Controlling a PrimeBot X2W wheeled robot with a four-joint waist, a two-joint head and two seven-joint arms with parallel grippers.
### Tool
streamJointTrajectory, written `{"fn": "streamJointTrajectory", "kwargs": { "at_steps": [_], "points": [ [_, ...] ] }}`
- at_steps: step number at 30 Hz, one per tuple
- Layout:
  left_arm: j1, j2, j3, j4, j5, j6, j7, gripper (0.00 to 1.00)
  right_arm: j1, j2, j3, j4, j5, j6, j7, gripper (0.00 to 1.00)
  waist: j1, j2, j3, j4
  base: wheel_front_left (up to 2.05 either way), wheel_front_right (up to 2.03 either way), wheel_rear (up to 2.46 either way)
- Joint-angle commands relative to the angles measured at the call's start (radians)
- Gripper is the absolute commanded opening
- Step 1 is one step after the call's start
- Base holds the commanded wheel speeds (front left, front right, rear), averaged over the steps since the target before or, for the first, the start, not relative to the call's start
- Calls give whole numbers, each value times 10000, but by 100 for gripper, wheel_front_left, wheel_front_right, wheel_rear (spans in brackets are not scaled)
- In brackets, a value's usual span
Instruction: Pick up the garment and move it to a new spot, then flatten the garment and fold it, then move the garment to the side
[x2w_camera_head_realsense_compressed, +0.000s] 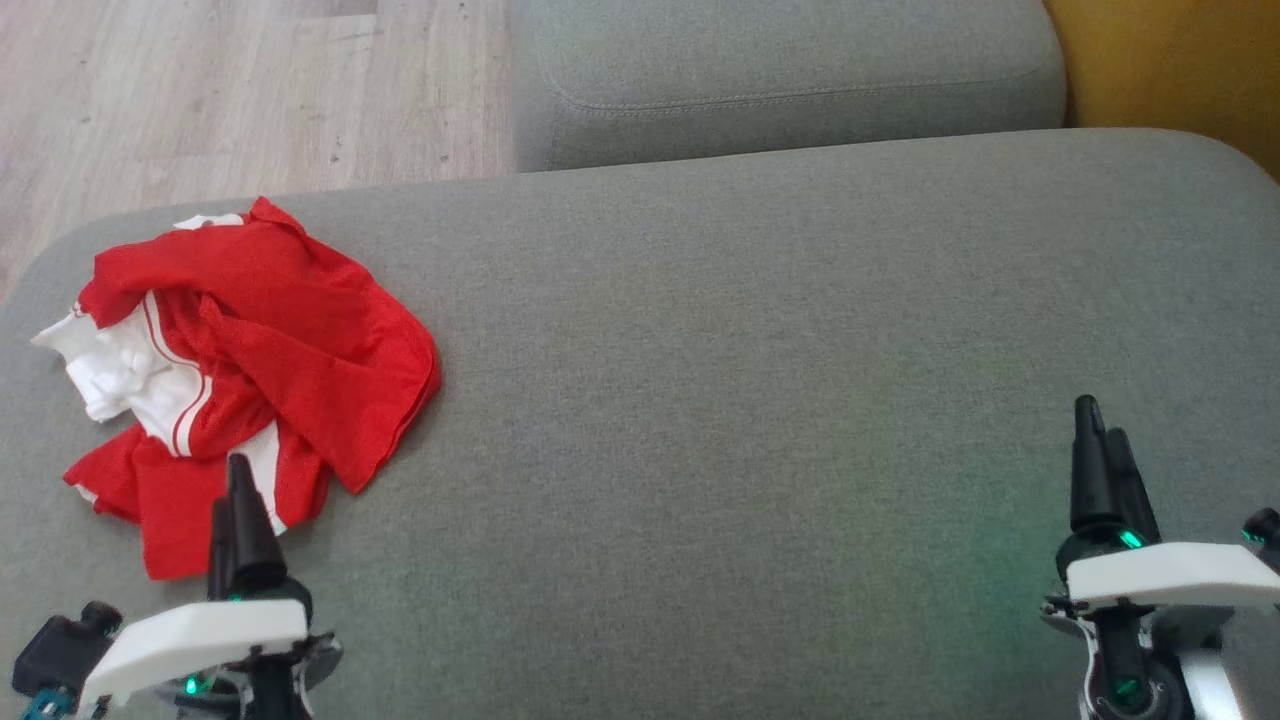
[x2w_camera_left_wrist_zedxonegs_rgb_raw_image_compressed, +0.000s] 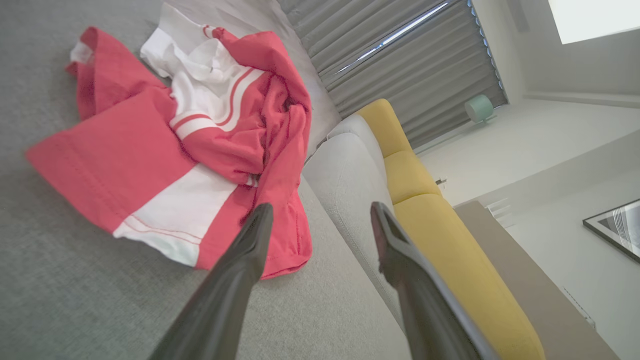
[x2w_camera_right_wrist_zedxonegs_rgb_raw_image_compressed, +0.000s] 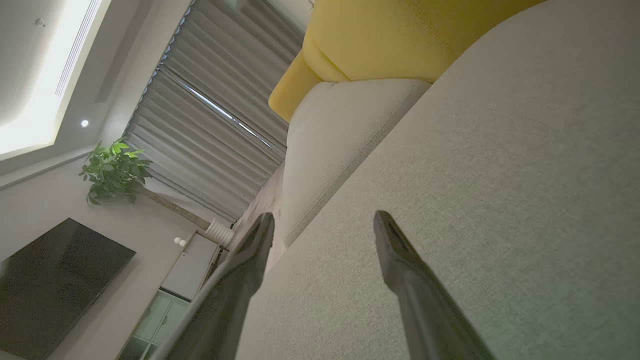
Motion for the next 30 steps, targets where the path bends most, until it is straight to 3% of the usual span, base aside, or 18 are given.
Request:
{"fn": "streamJointTrajectory", "kwargs": {
  "at_steps": [1,16,30],
  "points": [
    [-464,61,66,-462,316,28,-145,100,-574,-57,168,-449,-376,-3,-149,100,-1,0,2,-13,0,0,0],
    [-443,68,-825,-1044,2917,171,-584,100,-561,-67,576,-864,-3264,-4,-592,100,-1,0,36,-161,0,0,0],
    [-439,74,-1450,-1003,5067,221,-965,100,-572,-75,776,-1089,-5270,-5,-975,100,-1,0,62,-162,0,0,0]
  ]
}}
